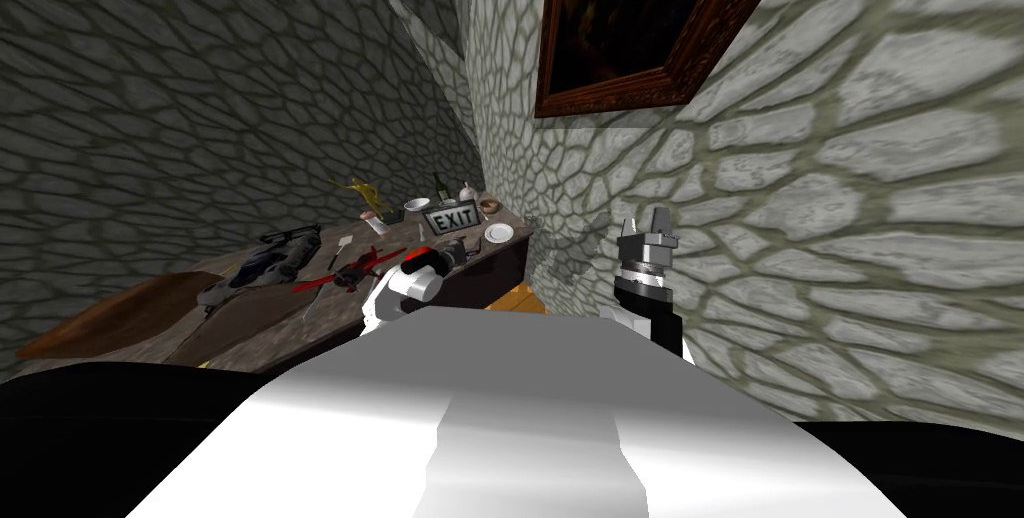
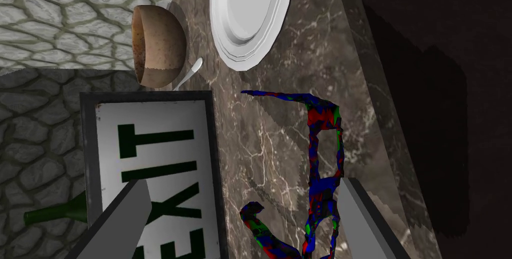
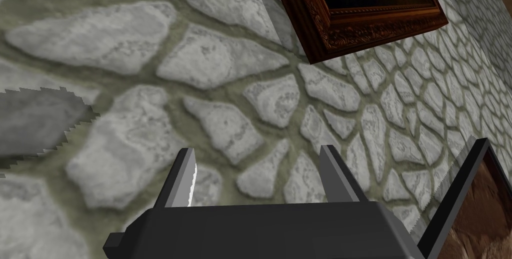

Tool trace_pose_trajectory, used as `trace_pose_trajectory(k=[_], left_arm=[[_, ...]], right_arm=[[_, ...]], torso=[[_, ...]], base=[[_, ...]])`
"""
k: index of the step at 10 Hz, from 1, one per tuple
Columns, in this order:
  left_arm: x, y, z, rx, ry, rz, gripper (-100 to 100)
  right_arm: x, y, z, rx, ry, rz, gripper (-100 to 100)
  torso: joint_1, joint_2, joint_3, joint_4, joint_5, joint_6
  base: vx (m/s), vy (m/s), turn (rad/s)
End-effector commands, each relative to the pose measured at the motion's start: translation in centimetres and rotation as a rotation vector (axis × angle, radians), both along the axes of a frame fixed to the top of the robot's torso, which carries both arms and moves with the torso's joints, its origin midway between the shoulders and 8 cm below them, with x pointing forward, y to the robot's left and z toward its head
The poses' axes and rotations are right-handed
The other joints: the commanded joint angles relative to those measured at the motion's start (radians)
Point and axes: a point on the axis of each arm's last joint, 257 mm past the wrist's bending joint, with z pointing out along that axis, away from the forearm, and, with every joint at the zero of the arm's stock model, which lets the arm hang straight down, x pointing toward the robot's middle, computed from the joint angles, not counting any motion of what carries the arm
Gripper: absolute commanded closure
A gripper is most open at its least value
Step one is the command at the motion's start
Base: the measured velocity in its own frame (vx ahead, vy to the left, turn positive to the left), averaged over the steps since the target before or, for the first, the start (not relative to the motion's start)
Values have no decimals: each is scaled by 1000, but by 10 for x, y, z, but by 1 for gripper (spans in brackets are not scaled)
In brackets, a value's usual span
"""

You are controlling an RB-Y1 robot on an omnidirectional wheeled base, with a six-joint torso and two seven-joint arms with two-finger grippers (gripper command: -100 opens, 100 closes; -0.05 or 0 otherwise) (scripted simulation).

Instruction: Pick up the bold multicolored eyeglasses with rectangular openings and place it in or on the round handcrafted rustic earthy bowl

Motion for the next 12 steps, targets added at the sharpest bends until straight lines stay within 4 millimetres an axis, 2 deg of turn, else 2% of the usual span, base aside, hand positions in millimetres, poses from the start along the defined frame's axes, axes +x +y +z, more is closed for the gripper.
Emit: trace_pose_trajectory(k=[1, 12], left_arm=[[-6, 3, -9, -18, 51, 14, -100], [-43, 19, -51, -85, 321, 108, -100]], right_arm=[[0, 0, 0, 0, 0, 0, 0], [0, 0, 0, 0, 0, 0, 0]], torso=[[0, 0, 0, 0, 0, 0], [0, -1, -1, 0, 0, 0]], base=[[35, 13, -51], [38, 12, -52]])
